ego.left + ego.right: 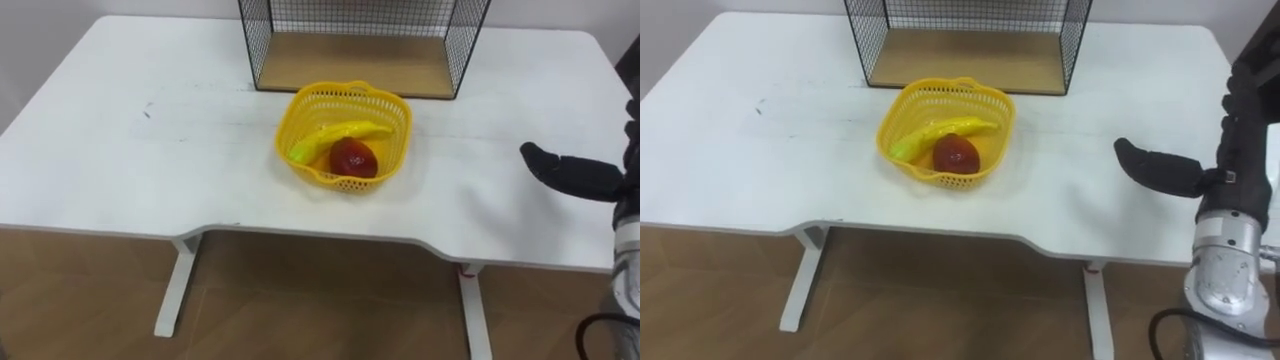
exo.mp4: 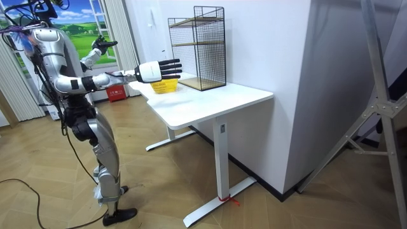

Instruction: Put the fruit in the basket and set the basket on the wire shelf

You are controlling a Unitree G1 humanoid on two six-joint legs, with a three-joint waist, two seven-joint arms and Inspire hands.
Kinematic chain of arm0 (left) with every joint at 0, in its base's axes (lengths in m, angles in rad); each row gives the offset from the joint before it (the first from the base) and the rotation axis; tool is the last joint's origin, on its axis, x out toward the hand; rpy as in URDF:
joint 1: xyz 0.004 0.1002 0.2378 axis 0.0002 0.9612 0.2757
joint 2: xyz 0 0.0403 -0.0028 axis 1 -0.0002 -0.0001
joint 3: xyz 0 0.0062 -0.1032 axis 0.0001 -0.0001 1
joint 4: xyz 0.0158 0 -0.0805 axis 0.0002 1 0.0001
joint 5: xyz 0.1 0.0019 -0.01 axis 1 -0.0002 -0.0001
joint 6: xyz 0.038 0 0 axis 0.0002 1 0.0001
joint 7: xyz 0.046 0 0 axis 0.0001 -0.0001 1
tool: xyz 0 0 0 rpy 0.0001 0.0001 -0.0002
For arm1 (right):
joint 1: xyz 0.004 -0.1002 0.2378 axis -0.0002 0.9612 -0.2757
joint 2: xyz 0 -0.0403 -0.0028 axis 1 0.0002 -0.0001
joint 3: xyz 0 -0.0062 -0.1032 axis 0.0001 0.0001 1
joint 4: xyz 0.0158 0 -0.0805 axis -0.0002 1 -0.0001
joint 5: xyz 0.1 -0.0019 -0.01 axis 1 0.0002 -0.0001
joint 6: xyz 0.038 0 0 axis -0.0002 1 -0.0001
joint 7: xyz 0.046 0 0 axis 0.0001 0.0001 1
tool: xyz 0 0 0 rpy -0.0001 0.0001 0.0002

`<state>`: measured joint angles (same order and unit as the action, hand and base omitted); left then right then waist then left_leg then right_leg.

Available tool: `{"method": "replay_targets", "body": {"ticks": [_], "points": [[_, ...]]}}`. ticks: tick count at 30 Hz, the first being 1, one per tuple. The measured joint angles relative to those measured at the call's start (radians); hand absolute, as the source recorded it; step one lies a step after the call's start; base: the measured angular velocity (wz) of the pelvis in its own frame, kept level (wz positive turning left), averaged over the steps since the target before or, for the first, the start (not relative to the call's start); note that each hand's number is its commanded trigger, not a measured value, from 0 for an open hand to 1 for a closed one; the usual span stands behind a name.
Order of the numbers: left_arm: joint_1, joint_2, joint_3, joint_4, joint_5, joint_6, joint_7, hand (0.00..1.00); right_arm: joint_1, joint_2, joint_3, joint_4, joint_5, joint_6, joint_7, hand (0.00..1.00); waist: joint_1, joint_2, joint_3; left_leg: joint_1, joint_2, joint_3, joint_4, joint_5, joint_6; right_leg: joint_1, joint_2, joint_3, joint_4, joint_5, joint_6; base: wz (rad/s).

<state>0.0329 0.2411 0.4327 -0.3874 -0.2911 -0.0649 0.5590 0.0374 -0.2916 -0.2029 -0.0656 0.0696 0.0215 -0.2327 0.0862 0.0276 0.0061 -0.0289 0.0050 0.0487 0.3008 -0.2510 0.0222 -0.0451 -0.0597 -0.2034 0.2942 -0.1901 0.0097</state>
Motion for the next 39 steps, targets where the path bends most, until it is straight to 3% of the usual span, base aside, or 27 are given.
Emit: {"method": "replay_targets", "body": {"ticks": [5, 8, 15, 18, 24, 28, 30, 39], "points": [[-0.019, -0.002, -0.105, 0.004, -0.048, 0.005, -0.12, 0.0, -0.016, 0.015, 0.059, 0.0, 0.004, -0.004, 0.026, 0.0, -0.012, -0.004, 0.0008, -0.001, 0.0, 0.003, -0.003, 0.001, 0.001, -0.007, 0.0, 0.007, -0.001, 0.0, 0.0, -0.05], [-0.051, -0.003, -0.173, 0.021, -0.071, 0.03, -0.185, 0.0, -0.019, 0.023, 0.103, 0.0, 0.011, -0.004, 0.035, 0.0, -0.017, -0.006, 0.0015, 0.0, 0.0, 0.003, -0.003, 0.001, 0.001, -0.007, 0.0, 0.01, -0.001, 0.0, 0.0, 0.0], [-0.082, -0.011, -0.273, 0.084, -0.108, 0.046, -0.313, 0.0, -0.07, 0.042, 0.147, 0.0, 0.086, 0.002, 0.041, 0.0, -0.04, -0.012, 0.0044, 0.014, 0.004, 0.01, -0.019, 0.006, 0.006, -0.006, -0.004, 0.015, 0.001, 0.001, 0.001, -0.03], [-0.087, -0.032, -0.294, 0.101, -0.148, 0.062, -0.352, 0.0, -0.101, 0.058, 0.158, 0.0, 0.129, 0.003, 0.05, 0.0, -0.052, -0.021, 0.0062, 0.021, 0.004, 0.024, -0.03, 0.011, 0.007, -0.005, -0.005, 0.019, 0.001, 0.001, 0.001, -0.05], [-0.126, -0.039, -0.323, 0.244, -0.191, 0.112, -0.456, 0.0, -0.138, 0.082, 0.172, 0.054, 0.209, 0.016, 0.108, 0.0, -0.056, -0.024, 0.0052, 0.036, 0.004, 0.031, -0.032, 0.011, 0.007, 0.005, -0.003, 0.028, -0.003, 0.004, 0.004, -0.03], [-0.128, -0.041, -0.332, 0.291, -0.226, 0.145, -0.478, 0.0, -0.138, 0.084, 0.183, 0.056, 0.256, 0.053, 0.141, 0.0, -0.06, -0.021, 0.006, 0.034, 0.004, 0.032, -0.032, 0.011, 0.007, 0.001, -0.003, 0.034, -0.001, 0.004, 0.004, -0.01], [-0.128, -0.059, -0.342, 0.315, -0.226, 0.153, -0.497, 0.0, -0.139, 0.087, 0.183, 0.056, 0.256, 0.066, 0.166, 0.0, -0.06, -0.02, 0.006, 0.035, 0.004, 0.033, -0.032, 0.011, 0.007, 0.001, -0.002, 0.036, -0.001, 0.004, 0.004, 0.0], [-0.128, -0.09, -0.361, 0.339, -0.226, 0.19, -0.512, 0.0, -0.167, 0.113, 0.183, 0.092, 0.27, 0.082, 0.192, 0.0, -0.075, -0.017, 0.0074, 0.034, 0.005, 0.035, -0.033, 0.011, 0.008, -0.001, -0.001, 0.038, -0.001, 0.004, 0.004, 0.0]]}}
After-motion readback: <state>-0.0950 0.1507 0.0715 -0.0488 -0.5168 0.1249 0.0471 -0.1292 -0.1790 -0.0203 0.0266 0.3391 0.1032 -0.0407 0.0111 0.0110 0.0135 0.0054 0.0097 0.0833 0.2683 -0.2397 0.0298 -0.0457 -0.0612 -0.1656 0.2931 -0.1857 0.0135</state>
